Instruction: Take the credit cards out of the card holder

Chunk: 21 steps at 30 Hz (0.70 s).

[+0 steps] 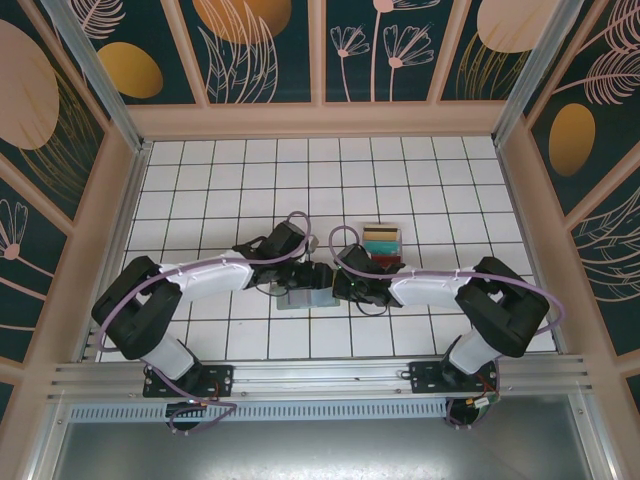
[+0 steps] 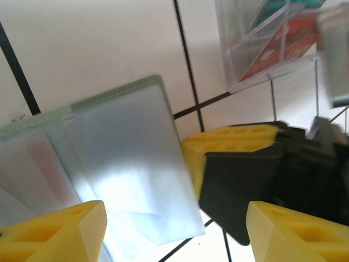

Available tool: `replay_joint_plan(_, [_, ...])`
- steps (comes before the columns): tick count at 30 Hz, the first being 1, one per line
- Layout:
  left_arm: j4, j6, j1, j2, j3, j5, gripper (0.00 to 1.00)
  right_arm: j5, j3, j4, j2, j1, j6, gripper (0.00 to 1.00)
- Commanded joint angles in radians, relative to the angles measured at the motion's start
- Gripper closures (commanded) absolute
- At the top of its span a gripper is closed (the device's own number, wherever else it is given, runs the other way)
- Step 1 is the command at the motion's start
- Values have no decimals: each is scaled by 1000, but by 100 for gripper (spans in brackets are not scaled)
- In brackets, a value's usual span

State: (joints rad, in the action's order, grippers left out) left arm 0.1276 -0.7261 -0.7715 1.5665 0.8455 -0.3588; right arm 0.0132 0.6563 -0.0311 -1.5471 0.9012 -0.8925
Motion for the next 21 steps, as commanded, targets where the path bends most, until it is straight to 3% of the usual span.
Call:
replay_joint_plan(1, [42,8,-7,-90,52,124,30,-3,-12,-72,18,4,9,87])
replay_joint_plan(6, [149,0,-3,-134,6,251,30,-2,-21,-77,21,-7,17,86])
replay_joint_plan(21, [176,-55,8,-63,-80,251,30,-19,-35,-56,9,-5,7,87])
